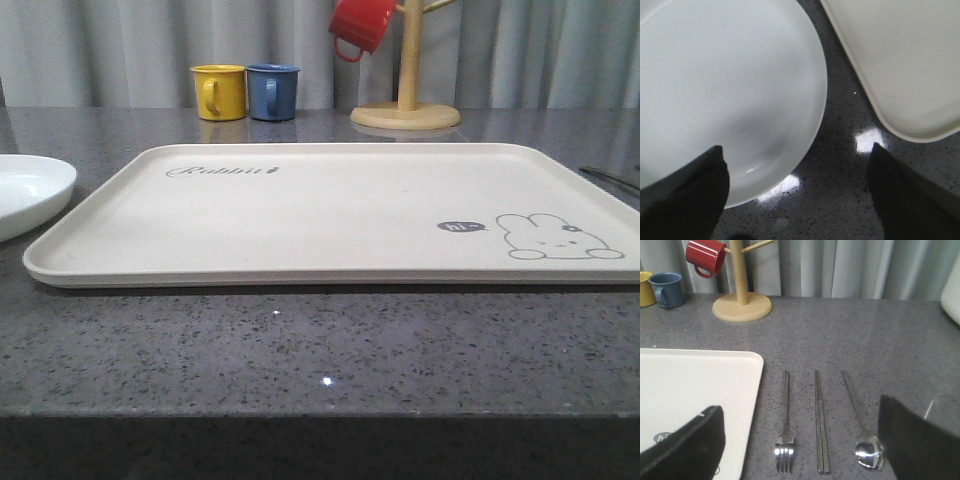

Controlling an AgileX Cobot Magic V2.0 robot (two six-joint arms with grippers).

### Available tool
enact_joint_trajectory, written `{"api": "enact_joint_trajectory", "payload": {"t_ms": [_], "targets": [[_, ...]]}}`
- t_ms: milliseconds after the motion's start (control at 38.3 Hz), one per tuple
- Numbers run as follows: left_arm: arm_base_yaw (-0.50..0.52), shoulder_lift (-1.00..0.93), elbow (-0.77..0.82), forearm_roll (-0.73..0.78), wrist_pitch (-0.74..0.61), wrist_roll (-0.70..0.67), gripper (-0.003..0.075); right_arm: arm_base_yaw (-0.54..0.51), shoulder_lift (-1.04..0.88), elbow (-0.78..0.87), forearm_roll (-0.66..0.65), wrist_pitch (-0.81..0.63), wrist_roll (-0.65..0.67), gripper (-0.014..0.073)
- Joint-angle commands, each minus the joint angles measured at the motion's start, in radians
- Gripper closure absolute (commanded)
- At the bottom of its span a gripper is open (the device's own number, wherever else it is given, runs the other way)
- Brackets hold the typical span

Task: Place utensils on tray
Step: 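Grasp the white plate rim with the left gripper and lift it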

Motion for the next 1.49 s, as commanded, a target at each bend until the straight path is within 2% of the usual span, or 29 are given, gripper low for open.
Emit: {"api": "enact_joint_trajectory", "payload": {"t_ms": [0, 235, 496, 627, 836, 888, 1019, 1097, 1254, 1463], "targets": [[-0.007, 0.051, -0.064, 0.007, 0.013, -0.005, 0.0198, 0.004, 0.014, -0.036, -0.001, -0.074, -0.011, -0.0050], [-0.007, 0.189, -0.098, -0.013, 0.101, 0.045, 0.0213, 0.004, 0.014, -0.036, -0.001, -0.074, -0.011, -0.0050], [-0.007, 0.235, -0.098, -0.009, 0.095, 0.047, 0.0311, 0.004, 0.014, -0.036, -0.001, -0.074, -0.011, -0.0050], [-0.007, 0.235, -0.098, -0.005, 0.083, 0.051, 0.0418, 0.004, 0.014, -0.036, -0.001, -0.074, -0.011, -0.0050], [-0.007, 0.235, -0.098, -0.005, 0.077, 0.098, 0.0691, 0.004, 0.014, -0.036, -0.001, -0.074, -0.011, -0.0050], [-0.007, 0.235, -0.098, -0.005, 0.074, 0.100, 0.0737, 0.004, 0.014, -0.036, -0.001, -0.074, -0.011, -0.0050], [-0.007, 0.235, -0.100, 0.002, 0.072, 0.100, 0.0738, 0.004, 0.014, -0.036, -0.001, -0.074, -0.011, -0.0050], [-0.007, 0.235, -0.132, 0.019, 0.119, 0.100, 0.0738, 0.004, 0.014, -0.036, -0.001, -0.074, -0.011, -0.0050], [-0.007, 0.233, -0.290, 0.019, 0.239, 0.100, 0.0738, 0.004, 0.014, -0.036, -0.001, -0.074, -0.011, -0.0050], [-0.073, 0.224, -0.506, 0.019, 0.237, 0.045, 0.0738, 0.004, 0.014, -0.036, -0.001, -0.074, -0.011, -0.0050]]}}
